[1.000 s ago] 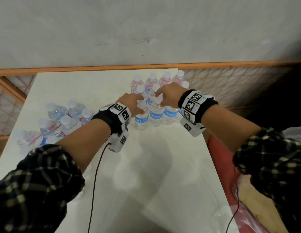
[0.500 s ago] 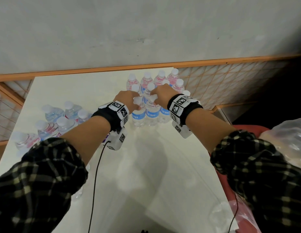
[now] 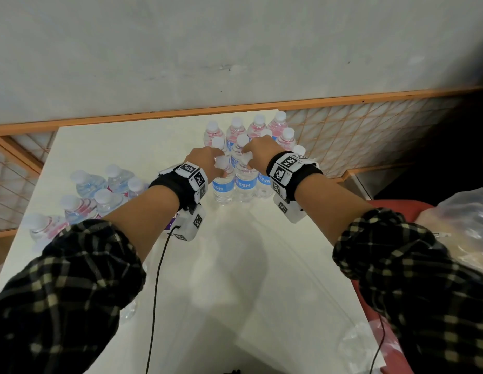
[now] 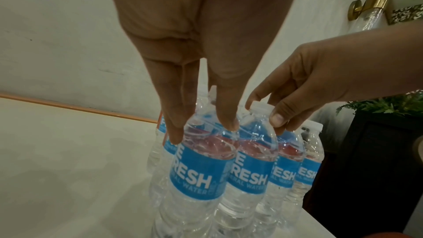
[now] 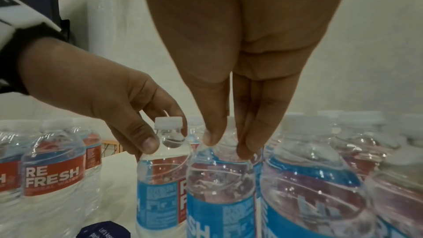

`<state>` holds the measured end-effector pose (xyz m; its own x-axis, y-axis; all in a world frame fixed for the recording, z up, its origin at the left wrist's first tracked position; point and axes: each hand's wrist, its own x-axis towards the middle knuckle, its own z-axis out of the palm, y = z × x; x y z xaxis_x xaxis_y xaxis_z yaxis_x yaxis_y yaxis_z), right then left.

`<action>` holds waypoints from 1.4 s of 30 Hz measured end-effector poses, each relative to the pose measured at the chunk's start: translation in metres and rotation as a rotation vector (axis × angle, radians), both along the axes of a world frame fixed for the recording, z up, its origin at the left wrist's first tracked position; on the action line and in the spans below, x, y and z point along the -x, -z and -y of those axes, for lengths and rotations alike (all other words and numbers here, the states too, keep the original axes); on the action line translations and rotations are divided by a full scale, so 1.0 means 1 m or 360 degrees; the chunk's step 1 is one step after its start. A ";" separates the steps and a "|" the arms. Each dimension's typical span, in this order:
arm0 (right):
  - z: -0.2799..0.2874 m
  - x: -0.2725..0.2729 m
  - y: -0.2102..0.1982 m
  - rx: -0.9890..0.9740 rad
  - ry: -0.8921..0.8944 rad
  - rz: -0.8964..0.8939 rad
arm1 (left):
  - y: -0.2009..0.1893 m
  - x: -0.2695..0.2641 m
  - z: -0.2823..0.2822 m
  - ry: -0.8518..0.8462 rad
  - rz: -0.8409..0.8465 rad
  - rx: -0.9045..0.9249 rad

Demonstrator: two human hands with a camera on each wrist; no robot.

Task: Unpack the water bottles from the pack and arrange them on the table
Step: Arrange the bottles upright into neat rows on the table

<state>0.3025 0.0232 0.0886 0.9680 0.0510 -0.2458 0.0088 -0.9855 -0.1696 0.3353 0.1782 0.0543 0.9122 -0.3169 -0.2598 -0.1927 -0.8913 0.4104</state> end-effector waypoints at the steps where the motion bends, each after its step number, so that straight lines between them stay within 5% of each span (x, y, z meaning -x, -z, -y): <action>1: 0.000 0.001 0.000 -0.0001 -0.0004 0.0003 | -0.001 0.000 -0.002 0.0024 -0.0018 -0.0018; 7: 0.006 0.013 0.006 -0.0251 0.0134 0.0031 | -0.019 -0.002 -0.049 -0.0097 0.0050 -0.0068; 14: -0.007 0.038 0.002 -0.0597 0.0205 0.0270 | -0.011 0.011 -0.117 -0.0189 -0.0102 -0.0592; 21: -0.039 0.074 0.006 -0.0669 0.0144 0.0229 | -0.018 0.027 -0.111 -0.0166 -0.0065 -0.0406; 26: -0.073 0.103 0.044 -0.0829 0.0147 -0.0065 | -0.015 0.065 -0.067 0.0136 -0.0043 -0.0238; 31: -0.080 0.130 0.087 -0.1254 0.0539 0.0089 | -0.016 0.098 -0.044 0.0311 -0.0108 0.0020; 37: -0.055 0.154 0.102 -0.1256 0.0842 0.0328 | -0.012 0.107 -0.093 0.0393 -0.0129 -0.0855; 42: -0.044 0.169 0.102 -0.1264 0.0953 0.0423 | -0.002 0.128 -0.135 0.0348 -0.0064 -0.1116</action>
<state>0.1336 0.0668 -0.0135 0.9063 -0.4035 -0.1259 -0.3146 -0.4451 -0.8384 0.2069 0.3134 0.0563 0.8326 -0.2376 -0.5003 -0.3929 -0.8900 -0.2312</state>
